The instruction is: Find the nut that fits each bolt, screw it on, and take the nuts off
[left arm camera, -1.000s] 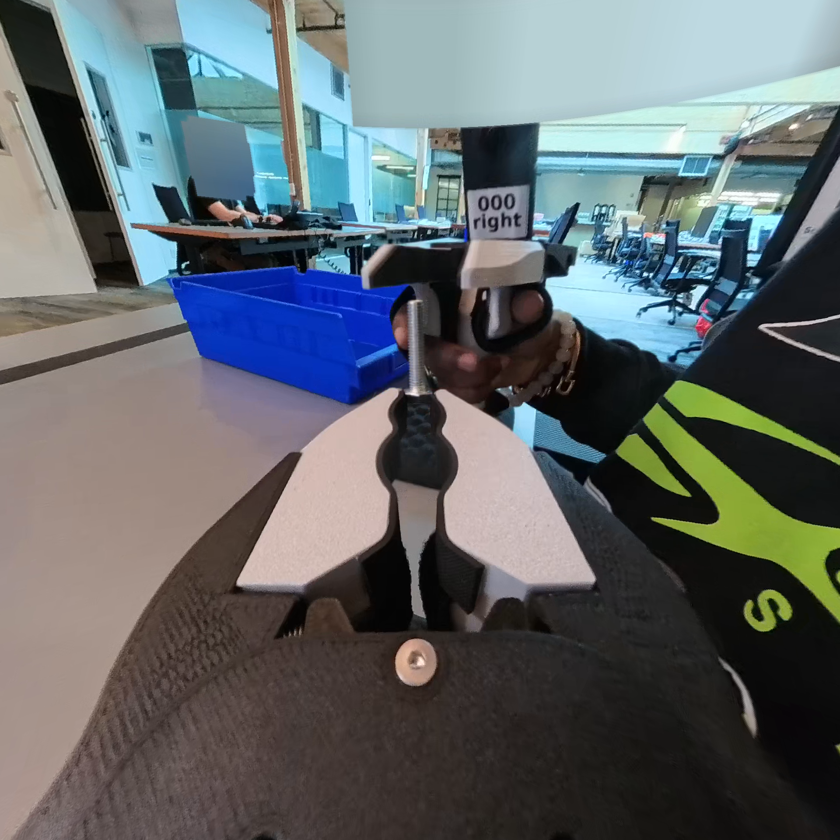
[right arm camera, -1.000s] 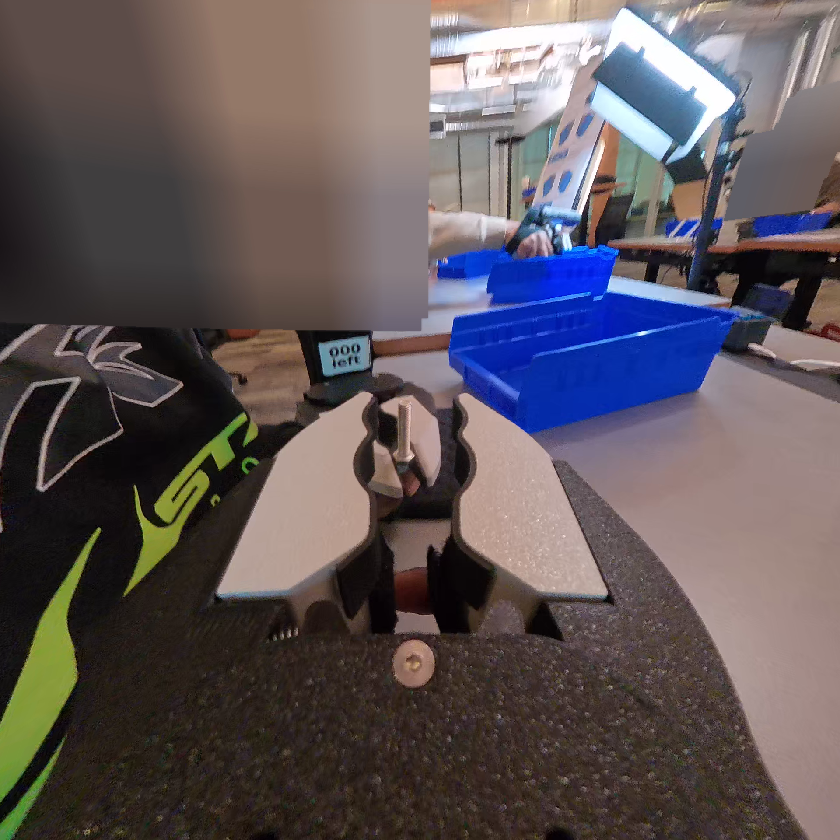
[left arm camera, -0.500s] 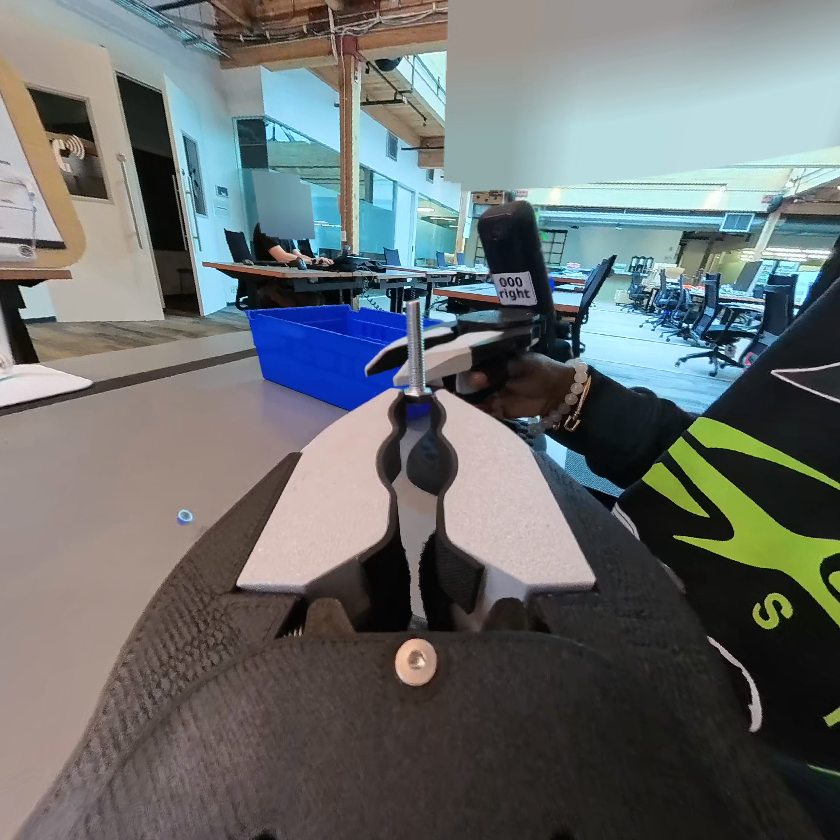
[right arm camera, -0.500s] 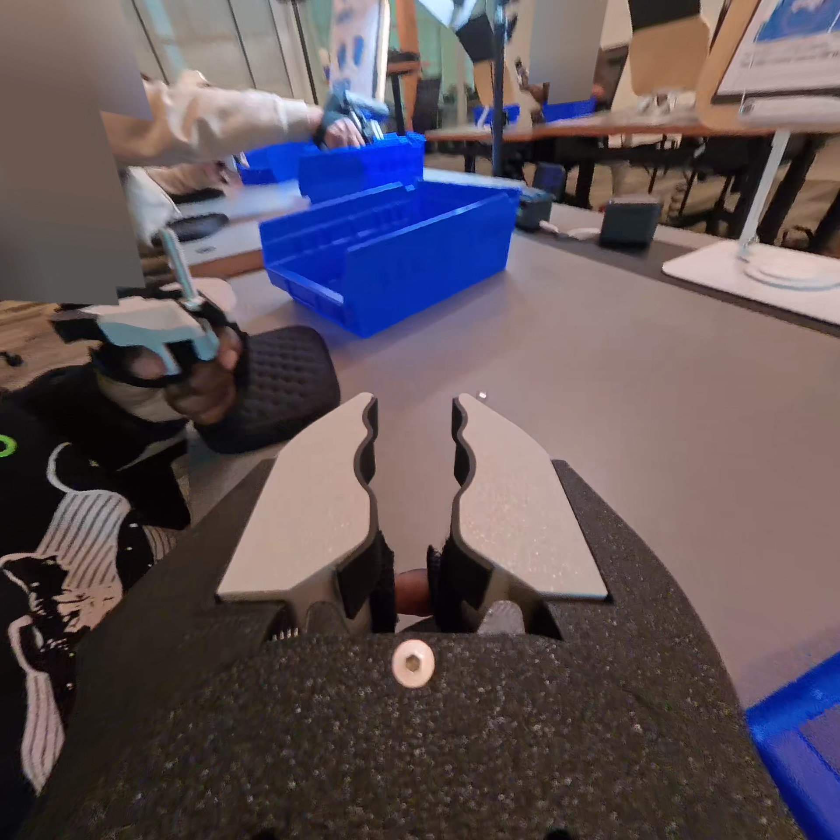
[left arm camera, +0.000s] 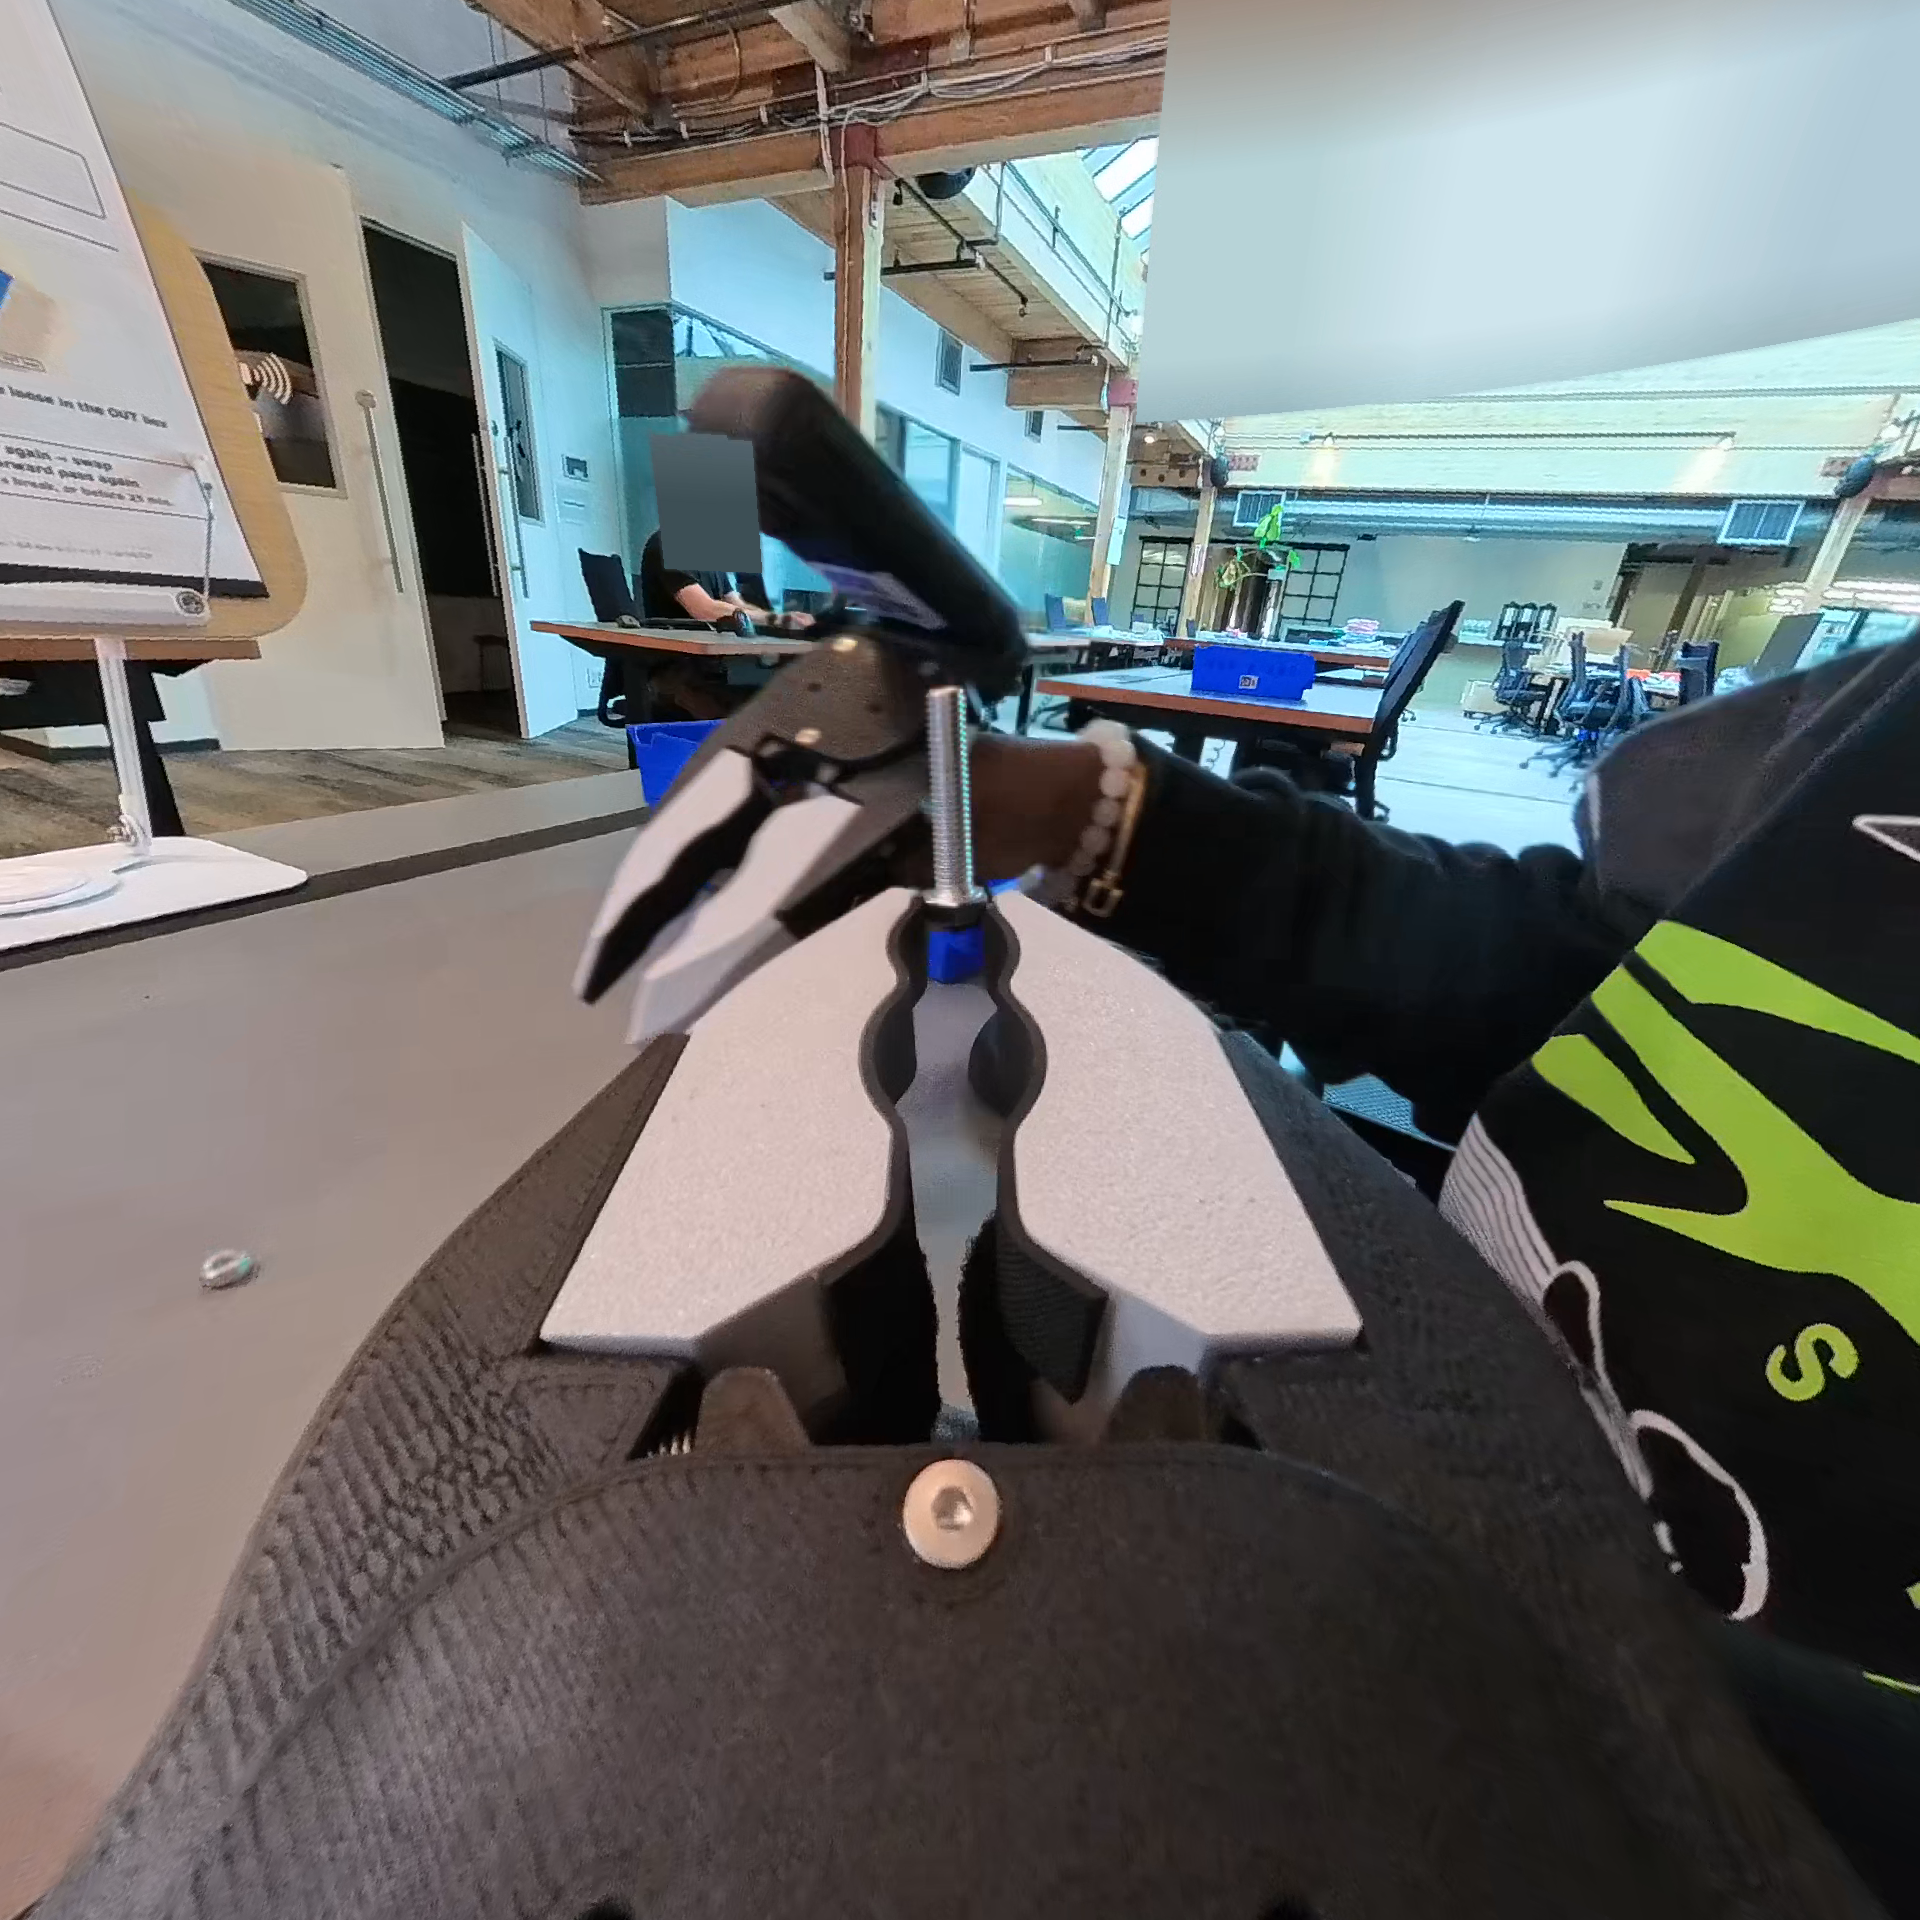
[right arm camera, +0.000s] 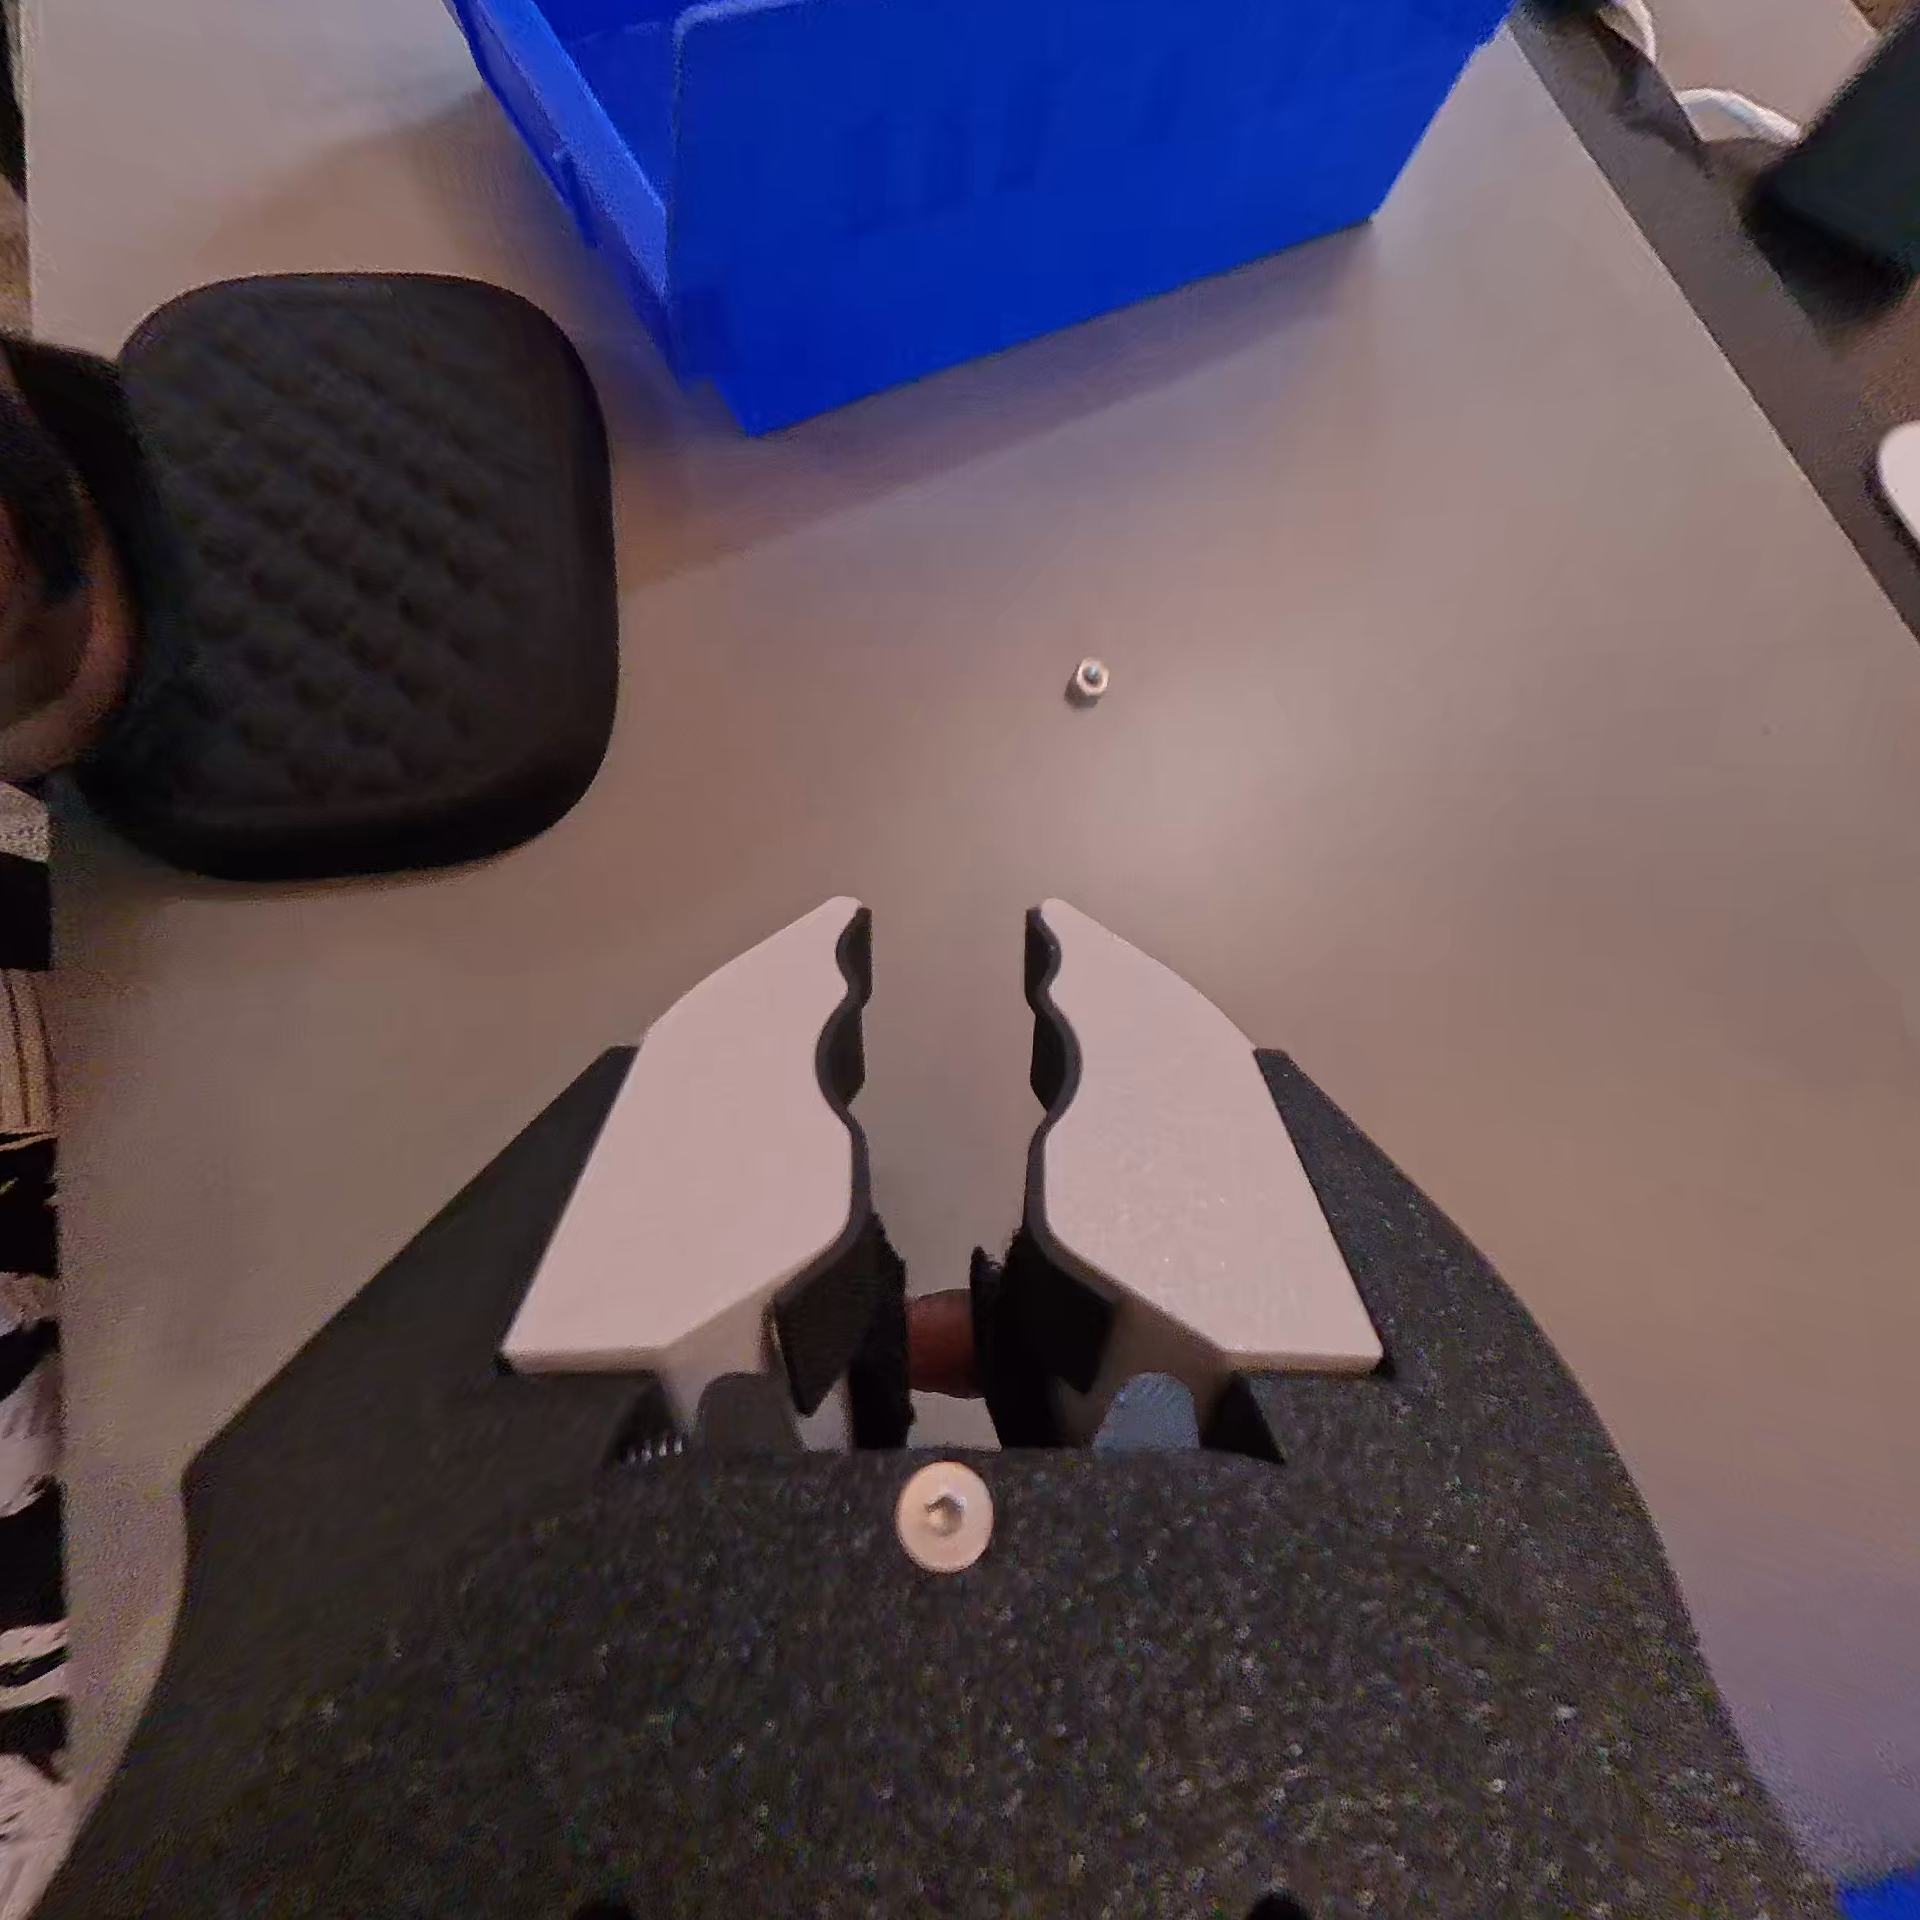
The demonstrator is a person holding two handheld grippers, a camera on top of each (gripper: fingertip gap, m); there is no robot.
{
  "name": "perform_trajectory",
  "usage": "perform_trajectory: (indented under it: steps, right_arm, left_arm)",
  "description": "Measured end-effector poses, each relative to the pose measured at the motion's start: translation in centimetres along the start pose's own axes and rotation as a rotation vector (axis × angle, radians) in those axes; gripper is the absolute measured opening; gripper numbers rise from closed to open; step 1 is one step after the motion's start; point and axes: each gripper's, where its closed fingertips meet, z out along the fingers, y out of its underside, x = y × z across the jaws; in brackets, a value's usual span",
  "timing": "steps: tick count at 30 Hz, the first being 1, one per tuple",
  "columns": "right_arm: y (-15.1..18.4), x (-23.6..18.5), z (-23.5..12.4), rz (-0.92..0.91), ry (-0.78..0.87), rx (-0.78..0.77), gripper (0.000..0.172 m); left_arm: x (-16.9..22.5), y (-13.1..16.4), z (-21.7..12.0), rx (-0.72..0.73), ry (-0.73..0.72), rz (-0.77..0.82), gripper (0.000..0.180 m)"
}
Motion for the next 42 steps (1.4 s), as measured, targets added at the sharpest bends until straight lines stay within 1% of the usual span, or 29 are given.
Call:
perform_trajectory:
  steps: [4,7,9,14,22,24,26,29,31,33,35,37,39,40,42]
  right_arm:
    - [-1.9,1.3,3.0,-0.096,-0.095,-0.014,0.024]
    - [-1.8,2.0,5.4,-0.177,-0.153,-0.041,0.024]
    - [-1.6,2.1,6.8,-0.180,-0.198,-0.046,0.024]
    - [-1.0,3.5,9.4,-0.172,-0.197,-0.055,0.024]
    - [-0.6,3.7,11.0,-0.153,-0.206,-0.057,0.022]
    - [-0.6,3.7,11.3,-0.143,-0.204,-0.050,0.020]
    - [-0.7,3.8,11.4,-0.139,-0.198,-0.042,0.012]
    - [-0.6,3.8,11.2,-0.147,-0.185,-0.046,0.010]
    - [-1.5,4.1,10.0,-0.135,-0.149,-0.013,0.010]
    - [-3.0,4.3,7.6,-0.106,-0.100,0.032,0.010]
    - [-4.4,4.9,3.9,-0.093,-0.021,0.068,0.010]
    - [-5.2,5.7,-0.6,-0.073,0.069,0.103,0.010]
    - [-5.0,7.1,-5.5,-0.041,0.185,0.117,0.010]
    - [-4.4,8.1,-8.0,-0.022,0.253,0.110,0.010]
    - [-1.9,10.5,-13.0,0.022,0.418,0.058,0.010]
  left_arm:
    - [0.2,0.2,0.0,-0.001,0.008,-0.001,0.010]
    - [0.2,0.2,-0.1,0.003,0.014,0.002,0.010]
    - [0.2,0.3,-0.1,0.006,0.016,0.000,0.010]
    - [0.3,0.3,-0.2,0.012,0.023,-0.001,0.010]
    - [0.3,0.2,-0.3,0.022,0.025,-0.007,0.010]
    - [0.3,0.2,-0.3,0.020,0.026,-0.008,0.010]
    - [0.3,0.3,-0.3,0.018,0.025,-0.007,0.010]
    - [0.2,0.3,-0.3,0.016,0.023,-0.007,0.010]
    - [0.2,0.3,-0.2,0.014,0.023,-0.010,0.010]
    - [0.2,0.4,-0.2,0.012,0.022,-0.013,0.010]
    - [0.1,0.4,-0.2,0.011,0.021,-0.015,0.010]
    - [0.1,0.4,-0.2,0.010,0.021,-0.015,0.010]
    - [0.1,0.4,-0.2,0.009,0.019,-0.013,0.010]
    - [0.1,0.4,-0.2,0.008,0.018,-0.011,0.010]
    - [0.2,0.5,-0.1,0.004,0.016,-0.007,0.010]
